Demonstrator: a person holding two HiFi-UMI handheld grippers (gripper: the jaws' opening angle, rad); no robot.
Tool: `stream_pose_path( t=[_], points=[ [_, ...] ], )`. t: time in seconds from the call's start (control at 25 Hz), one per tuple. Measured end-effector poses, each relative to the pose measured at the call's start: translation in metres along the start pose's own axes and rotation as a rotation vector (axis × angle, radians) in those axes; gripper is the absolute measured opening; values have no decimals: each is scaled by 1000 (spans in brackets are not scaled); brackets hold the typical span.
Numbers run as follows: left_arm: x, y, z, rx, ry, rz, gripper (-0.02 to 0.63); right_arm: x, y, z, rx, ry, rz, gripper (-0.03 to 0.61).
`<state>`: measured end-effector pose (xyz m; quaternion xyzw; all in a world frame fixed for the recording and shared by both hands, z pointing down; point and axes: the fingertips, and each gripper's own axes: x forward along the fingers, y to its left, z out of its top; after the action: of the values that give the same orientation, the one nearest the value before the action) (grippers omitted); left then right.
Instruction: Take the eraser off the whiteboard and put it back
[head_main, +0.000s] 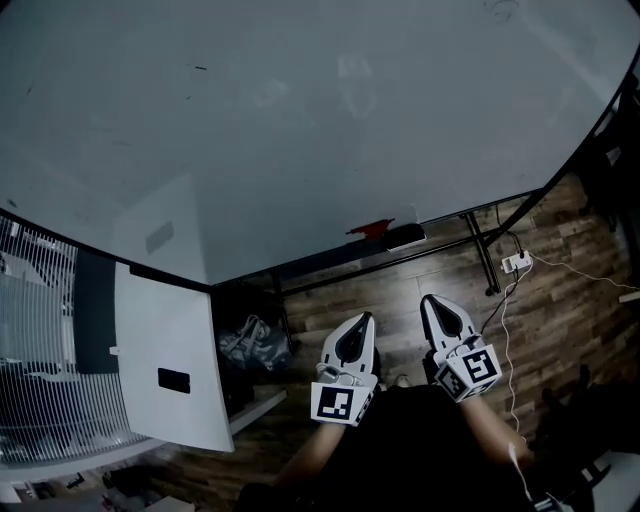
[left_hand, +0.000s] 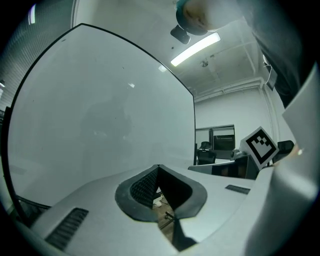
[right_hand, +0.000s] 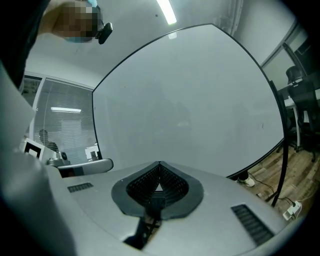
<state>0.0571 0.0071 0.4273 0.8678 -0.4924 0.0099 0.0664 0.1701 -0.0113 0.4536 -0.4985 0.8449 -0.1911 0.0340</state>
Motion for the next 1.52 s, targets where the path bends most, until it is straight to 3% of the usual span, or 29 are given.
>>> stream_pose_path(
  t=[0.24,0.56,1.52],
  points=[
    [13,10,3,-55,6,-18,8,21,-7,-8,53,27,-17,14],
    [25,27,3,-67,-3,-33,8,47,-19,-26,175,68,-44,14],
    [52,56,0,-113,5,-44,8,103,-92,-95,690,114,-165,15]
  ],
)
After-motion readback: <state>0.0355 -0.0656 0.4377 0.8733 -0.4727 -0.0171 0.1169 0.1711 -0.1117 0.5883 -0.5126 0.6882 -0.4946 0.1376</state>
